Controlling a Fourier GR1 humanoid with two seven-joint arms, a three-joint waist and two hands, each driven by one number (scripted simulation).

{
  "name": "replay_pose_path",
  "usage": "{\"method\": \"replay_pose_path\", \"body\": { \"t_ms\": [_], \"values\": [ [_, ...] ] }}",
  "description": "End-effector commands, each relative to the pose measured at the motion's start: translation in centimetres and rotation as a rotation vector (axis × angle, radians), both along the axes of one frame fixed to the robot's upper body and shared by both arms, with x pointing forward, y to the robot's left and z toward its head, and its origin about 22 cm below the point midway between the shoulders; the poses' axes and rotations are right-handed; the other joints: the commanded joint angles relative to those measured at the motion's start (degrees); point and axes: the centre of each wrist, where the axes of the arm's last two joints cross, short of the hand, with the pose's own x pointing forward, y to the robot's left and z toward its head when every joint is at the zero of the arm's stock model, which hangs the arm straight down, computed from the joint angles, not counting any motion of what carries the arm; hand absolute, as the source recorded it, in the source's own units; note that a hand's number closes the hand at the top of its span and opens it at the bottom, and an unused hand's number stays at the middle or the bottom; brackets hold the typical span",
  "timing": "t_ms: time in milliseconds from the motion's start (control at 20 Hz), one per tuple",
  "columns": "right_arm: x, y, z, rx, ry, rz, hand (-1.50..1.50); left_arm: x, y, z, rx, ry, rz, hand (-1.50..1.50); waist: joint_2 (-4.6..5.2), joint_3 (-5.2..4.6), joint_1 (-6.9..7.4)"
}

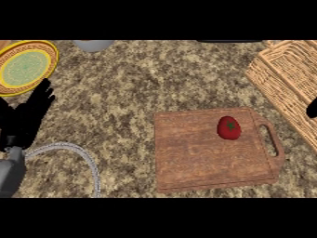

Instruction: Pick the tomato from the cutting board and place it in the basket

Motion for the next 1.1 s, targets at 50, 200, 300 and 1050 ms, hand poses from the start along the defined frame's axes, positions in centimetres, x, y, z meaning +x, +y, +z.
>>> {"method": "replay_pose_path", "body": {
  "t_ms": [50,200,300,1050],
  "values": [
    [-2.6,-3.0,0.9,0.064,0.063,0.050,-1.50,0.3,-0.4,0.6,0.006,0.002,-0.002,0.00,-0.09,0.06,-0.29],
    [-4.3,-5.0,-1.2,0.118,0.037,0.023,-1.50,-1.3,-0.2,-0.2,-0.011,0.007,-0.008,0.00,-0.04,0.09,-0.09],
    [-5.3,-5.6,-3.2,0.184,-0.035,0.012,-1.50,-2.2,0.5,-0.4,0.004,-0.023,-0.001,0.00,-0.04,0.13,-0.17],
    [-4.5,-3.8,-18.3,0.272,-0.113,0.013,-1.50,0.0,-1.2,-0.6,0.006,-0.003,-0.008,0.00,0.36,0.10,0.82]
  ]
}}
